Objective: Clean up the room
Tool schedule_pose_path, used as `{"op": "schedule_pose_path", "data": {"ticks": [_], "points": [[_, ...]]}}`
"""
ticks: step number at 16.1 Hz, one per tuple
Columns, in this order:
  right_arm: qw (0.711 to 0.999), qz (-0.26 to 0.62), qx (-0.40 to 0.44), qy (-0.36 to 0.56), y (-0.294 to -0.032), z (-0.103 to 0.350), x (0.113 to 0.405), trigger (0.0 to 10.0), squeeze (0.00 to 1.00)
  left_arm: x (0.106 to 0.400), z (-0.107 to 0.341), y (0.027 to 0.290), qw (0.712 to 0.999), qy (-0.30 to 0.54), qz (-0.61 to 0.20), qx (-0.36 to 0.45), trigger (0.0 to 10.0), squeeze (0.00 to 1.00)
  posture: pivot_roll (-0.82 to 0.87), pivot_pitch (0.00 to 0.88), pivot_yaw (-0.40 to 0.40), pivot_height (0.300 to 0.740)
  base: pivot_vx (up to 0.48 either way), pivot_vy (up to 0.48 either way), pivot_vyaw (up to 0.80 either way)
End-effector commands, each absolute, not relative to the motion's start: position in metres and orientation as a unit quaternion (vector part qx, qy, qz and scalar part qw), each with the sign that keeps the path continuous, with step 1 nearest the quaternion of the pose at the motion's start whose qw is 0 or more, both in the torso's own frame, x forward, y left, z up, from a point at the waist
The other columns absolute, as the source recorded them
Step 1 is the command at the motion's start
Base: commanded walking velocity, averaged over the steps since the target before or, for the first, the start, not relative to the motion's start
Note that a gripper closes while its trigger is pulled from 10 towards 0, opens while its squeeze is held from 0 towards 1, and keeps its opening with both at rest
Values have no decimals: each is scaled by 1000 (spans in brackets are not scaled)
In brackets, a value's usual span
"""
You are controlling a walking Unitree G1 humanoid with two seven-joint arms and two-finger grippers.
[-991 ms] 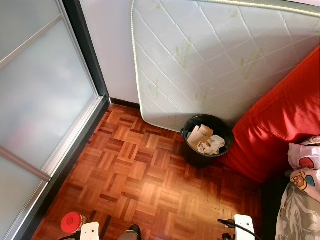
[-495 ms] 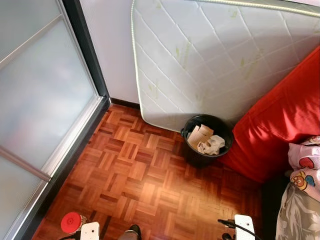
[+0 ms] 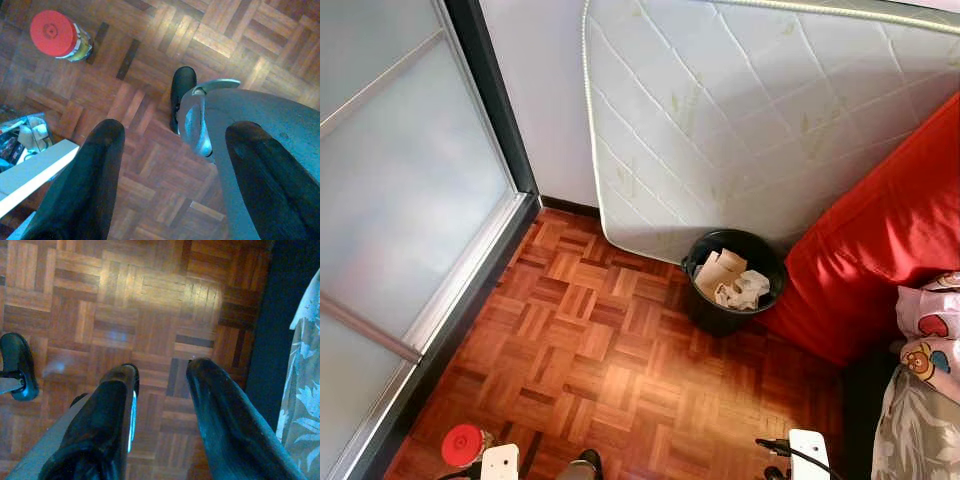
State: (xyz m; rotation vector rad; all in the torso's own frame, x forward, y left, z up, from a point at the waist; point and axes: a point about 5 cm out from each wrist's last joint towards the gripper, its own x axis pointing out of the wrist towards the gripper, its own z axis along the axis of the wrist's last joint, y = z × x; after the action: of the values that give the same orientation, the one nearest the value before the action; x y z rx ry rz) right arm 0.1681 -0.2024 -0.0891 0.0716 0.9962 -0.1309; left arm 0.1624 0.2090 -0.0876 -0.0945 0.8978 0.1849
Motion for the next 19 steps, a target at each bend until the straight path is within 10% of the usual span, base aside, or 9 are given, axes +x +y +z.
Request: {"op": "schedule_pose_path", "data": {"ticks": [1,19], "points": [[901,-58,128,411,-216,-58,223,10000,0,203,-73,195,894,447,9,-35,10000,0,43,0,18,740,0,0,0],[903,-77,169,386,-216,-55,227,10000,0,208,-71,196,895,446,4,-28,10000,0,53,0,18,740,0,0,0]]}}
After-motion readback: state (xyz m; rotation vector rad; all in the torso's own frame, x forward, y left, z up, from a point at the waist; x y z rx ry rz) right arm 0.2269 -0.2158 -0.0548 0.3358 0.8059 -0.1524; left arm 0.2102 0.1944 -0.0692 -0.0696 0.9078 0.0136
